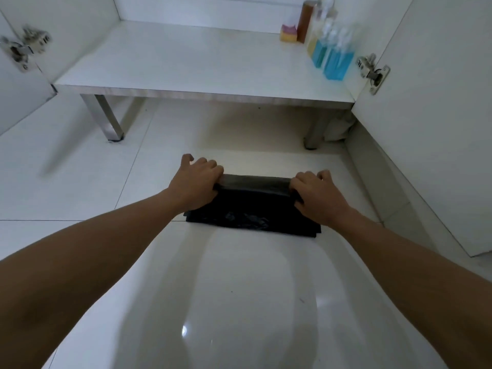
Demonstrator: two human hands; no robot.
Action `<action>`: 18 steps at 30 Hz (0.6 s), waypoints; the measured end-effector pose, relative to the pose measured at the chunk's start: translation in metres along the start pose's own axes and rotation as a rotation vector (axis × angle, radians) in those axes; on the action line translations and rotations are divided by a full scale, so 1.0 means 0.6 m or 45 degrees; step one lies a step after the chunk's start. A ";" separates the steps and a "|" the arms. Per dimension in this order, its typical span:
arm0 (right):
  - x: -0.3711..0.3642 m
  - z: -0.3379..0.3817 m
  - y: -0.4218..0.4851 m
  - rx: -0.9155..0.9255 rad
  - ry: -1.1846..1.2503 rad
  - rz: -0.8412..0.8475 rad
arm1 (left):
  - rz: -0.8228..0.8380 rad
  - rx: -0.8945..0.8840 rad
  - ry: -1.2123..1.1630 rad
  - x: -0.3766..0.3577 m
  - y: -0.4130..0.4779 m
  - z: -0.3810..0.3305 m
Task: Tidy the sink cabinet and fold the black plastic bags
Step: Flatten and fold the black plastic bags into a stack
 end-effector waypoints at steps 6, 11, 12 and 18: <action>-0.051 0.045 -0.035 0.082 0.160 0.215 | 0.292 -0.059 0.055 -0.073 -0.048 -0.006; -0.088 0.058 -0.057 0.036 0.278 0.384 | 0.521 0.012 -0.043 -0.101 -0.069 -0.002; -0.088 0.060 -0.057 -0.002 0.290 0.361 | 0.498 0.030 -0.065 -0.100 -0.067 -0.003; -0.087 0.150 -0.028 0.005 0.336 0.009 | 0.217 0.161 -0.139 -0.084 -0.006 -0.019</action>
Point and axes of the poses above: each hand's wrist, its own y-axis towards the middle knuckle, its own x-axis out of the back of the hand, z = x × y, the point moved 4 cm from there along y, towards the middle knuckle, and after that the axes turned 13 degrees about x, right-handed, at the moved point
